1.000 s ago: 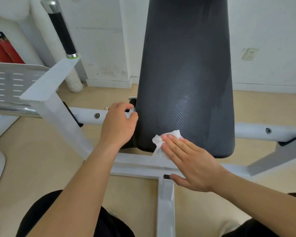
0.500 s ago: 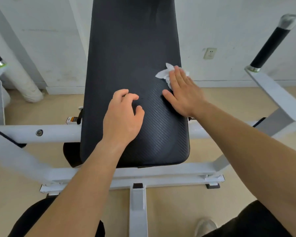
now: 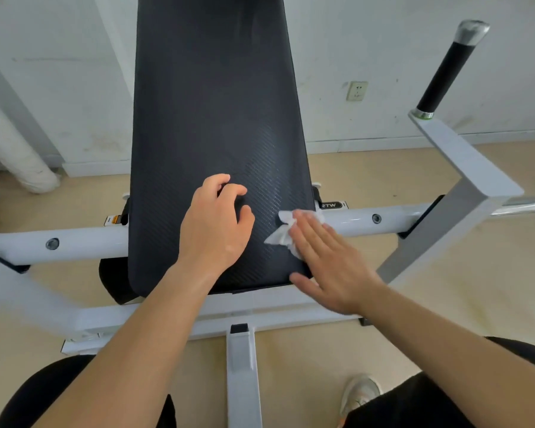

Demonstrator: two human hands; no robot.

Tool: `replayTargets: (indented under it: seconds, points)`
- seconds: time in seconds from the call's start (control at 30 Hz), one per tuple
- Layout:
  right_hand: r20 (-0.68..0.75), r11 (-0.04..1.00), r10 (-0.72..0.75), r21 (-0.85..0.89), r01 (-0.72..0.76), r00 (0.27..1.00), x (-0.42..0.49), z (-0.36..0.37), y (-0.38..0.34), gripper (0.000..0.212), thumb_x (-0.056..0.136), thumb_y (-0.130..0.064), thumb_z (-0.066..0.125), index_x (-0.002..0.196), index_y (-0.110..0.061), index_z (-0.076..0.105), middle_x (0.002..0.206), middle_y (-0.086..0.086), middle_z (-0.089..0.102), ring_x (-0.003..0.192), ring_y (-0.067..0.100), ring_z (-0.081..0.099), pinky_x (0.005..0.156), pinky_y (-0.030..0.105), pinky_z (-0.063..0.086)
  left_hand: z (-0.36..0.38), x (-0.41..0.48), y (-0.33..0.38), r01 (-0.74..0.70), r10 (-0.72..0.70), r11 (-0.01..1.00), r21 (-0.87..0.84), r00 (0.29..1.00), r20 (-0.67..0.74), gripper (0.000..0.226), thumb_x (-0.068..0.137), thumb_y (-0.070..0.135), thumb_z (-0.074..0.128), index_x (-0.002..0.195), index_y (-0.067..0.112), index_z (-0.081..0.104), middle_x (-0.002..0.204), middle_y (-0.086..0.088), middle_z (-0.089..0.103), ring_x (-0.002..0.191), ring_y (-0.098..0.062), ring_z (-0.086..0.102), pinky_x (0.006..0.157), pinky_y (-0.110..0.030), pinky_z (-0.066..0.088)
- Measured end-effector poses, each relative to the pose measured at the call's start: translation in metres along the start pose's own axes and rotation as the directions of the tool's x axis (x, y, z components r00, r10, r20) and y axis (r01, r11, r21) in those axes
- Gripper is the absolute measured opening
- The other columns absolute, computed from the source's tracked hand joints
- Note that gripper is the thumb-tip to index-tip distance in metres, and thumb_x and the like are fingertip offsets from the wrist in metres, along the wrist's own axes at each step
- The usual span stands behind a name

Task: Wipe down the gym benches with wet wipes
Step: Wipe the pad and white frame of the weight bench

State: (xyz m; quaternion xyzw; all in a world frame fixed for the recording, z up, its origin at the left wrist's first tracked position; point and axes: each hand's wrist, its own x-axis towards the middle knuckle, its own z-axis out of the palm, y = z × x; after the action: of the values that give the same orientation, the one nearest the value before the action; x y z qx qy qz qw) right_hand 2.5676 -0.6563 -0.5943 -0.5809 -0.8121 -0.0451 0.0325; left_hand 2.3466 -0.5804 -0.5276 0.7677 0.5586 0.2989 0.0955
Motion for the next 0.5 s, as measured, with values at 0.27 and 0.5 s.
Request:
replayTargets:
  seconds: [0.27,0.5]
  points:
    - [-0.059,0.976,0.176,0.141,-0.166,0.983,0.058,-0.021,0.015,0.087,0.097,-0.065,0.018,0.160,-0.010,-0.007,0.168,0.008,-0.014,0.155,0.019,-0.012,0.127,0.041,0.006,-0.007,-0.009,-0.008,0.025,-0.026,0.999,0.025,1.000,0.013,0.031,0.097,0.029,0.057,0.126,0.020,0.062,0.145,0.004,0.044,0.130,-0.018,0.044,0.089,-0.034,0.044]
    - [-0.022,0.982,0.088,0.169,-0.083,0.996,-0.065,0.027,-0.045,0.087,0.100,-0.064,0.022,0.159,-0.004,-0.001,0.168,0.014,-0.009,0.155,0.029,-0.003,0.125,0.048,0.017,0.000,-0.017,0.000,-0.020,0.019,1.000,0.007,0.998,0.055,0.031,0.097,0.030,0.057,0.126,0.020,0.062,0.147,0.005,0.043,0.128,-0.017,0.045,0.087,-0.031,0.043]
